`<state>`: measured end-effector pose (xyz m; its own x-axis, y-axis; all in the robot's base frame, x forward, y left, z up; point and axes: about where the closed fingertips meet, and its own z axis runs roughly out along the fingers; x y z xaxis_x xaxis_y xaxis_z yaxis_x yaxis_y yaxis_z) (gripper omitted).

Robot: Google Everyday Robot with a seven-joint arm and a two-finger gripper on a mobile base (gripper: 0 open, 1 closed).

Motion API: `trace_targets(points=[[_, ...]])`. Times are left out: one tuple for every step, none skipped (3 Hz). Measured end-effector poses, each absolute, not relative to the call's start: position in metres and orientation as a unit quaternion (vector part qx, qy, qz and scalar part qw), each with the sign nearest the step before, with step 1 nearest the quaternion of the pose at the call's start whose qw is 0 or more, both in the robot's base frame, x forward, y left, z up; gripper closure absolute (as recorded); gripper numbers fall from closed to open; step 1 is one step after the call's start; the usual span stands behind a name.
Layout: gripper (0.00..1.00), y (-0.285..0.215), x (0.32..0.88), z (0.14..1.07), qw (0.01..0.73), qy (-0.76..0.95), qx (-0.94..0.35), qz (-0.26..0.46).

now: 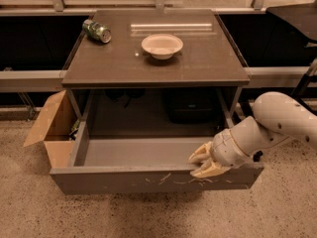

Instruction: Open top drawer

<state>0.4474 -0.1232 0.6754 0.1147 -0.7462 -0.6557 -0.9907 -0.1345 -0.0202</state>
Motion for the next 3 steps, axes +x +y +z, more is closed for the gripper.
trace_targets(points=[[0.58, -0.123, 0.447, 0.675, 0.237, 0.613, -0.708, 0.257], [0.34, -0.123, 0.447, 0.676, 0.238, 0.613, -0.708, 0.257], [0.12, -0.134, 0.454, 0.695, 0.261, 0.610, -0.704, 0.253]])
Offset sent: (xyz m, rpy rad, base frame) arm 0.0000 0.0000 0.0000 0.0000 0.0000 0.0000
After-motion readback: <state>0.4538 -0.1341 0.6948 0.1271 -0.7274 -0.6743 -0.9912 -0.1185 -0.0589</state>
